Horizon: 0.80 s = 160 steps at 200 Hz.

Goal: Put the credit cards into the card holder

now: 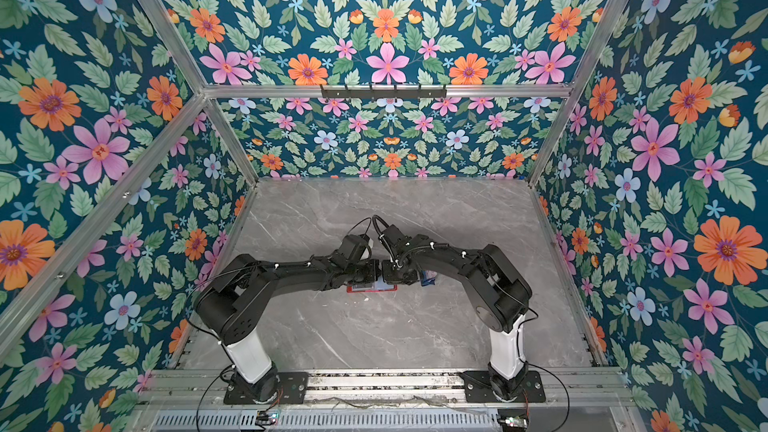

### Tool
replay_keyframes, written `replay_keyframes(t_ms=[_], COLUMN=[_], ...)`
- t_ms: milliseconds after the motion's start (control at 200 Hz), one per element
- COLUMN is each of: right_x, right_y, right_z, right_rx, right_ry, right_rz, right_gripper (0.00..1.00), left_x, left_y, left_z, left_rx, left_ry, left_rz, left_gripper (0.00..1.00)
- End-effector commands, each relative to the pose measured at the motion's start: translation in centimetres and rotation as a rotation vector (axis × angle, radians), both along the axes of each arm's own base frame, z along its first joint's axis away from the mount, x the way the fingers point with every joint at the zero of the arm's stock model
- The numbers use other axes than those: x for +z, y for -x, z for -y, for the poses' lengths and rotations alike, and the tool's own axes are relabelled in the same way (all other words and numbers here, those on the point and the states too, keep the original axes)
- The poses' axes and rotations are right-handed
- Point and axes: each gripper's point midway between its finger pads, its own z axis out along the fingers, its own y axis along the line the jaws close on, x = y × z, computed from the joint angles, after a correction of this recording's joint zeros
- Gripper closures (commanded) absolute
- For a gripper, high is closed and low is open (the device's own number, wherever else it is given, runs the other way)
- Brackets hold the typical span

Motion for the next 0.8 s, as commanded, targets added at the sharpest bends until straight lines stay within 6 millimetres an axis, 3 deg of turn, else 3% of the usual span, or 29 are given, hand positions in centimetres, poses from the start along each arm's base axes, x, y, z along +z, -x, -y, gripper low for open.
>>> replay_keyframes(t_ms=[0,415,795], right_x=[0.7,0.7,0.4], right_y=[-0.4,-0.8,-0.7], right_z=[0.3,0.6,-1.8], right_rx=[-0.034,-0.058,0.0], right_ry=[0.001,0.022,-0.055], right_rz=[0.027,0.039,-0.011], right_gripper=[0.75,0.89,0.79], left_x=[-0.2,1.5,1.8], left_y=[0.7,0.6,0.7], left_z=[-0.4,-1.4,-1.8], left_rx=[-0.009,0.021,0.034], left_ry=[-0.016,-0.029,-0.025], left_rz=[-0.023,0.024,0.039], left_gripper=[1.0,1.0,1.0])
